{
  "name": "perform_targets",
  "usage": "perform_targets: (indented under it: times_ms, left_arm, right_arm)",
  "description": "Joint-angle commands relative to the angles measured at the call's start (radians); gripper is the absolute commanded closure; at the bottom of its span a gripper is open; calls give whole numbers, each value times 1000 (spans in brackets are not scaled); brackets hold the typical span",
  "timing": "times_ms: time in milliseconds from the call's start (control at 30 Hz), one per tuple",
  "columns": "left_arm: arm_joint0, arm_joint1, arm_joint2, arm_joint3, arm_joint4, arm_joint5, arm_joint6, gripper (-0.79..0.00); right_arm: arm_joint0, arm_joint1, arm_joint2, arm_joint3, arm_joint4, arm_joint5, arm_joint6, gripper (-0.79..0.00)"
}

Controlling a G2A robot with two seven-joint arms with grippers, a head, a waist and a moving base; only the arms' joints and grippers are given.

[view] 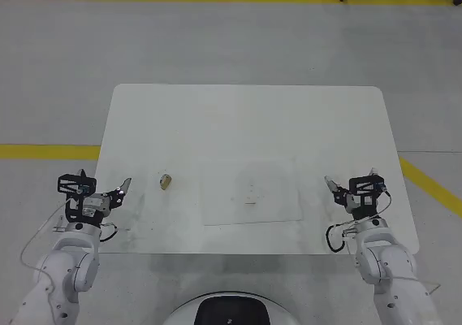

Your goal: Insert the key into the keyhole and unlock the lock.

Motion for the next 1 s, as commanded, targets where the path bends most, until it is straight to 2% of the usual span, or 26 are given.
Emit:
perform_targets:
  times_ms: [0, 67, 267, 367, 533, 633, 733, 800, 833, 900, 967]
  left_arm:
    - [0, 0, 0, 0, 0, 0, 0, -785]
    - [0, 0, 0, 0, 0, 0, 0, -785]
    - [0, 0, 0, 0, 0, 0, 0, -785]
    - [0, 0, 0, 0, 0, 0, 0, -785]
    - [0, 0, 0, 0, 0, 0, 0, -785]
    - [0, 0, 0, 0, 0, 0, 0, -785]
    - [0, 0, 0, 0, 0, 0, 0, -785]
    - [0, 0, 0, 0, 0, 0, 0, -785]
    - [0, 0, 0, 0, 0, 0, 0, -785]
    - [0, 0, 0, 0, 0, 0, 0, -785]
    - [0, 0, 0, 0, 0, 0, 0, -785]
  right_arm:
    - [1, 0, -1, -1, -5, 1, 0, -785]
    - [9, -1, -30, -20, -60, 4, 6, -785]
    - [52, -6, -174, -21, -228, -76, 57, -785]
    - [87, -6, -232, 0, -262, -185, 78, -785]
    - [135, 4, -287, 34, -342, -427, 118, -785]
    - [176, 8, -310, 58, -324, -574, 134, -785]
    - [216, 8, -334, 72, -302, -645, 148, -779]
    - [236, 6, -352, 73, -289, -666, 163, -671]
    - [245, 5, -362, 71, -286, -670, 174, -579]
    - [262, 2, -384, 65, -290, -672, 198, -462]
    - [280, 0, -406, 61, -302, -667, 225, -403]
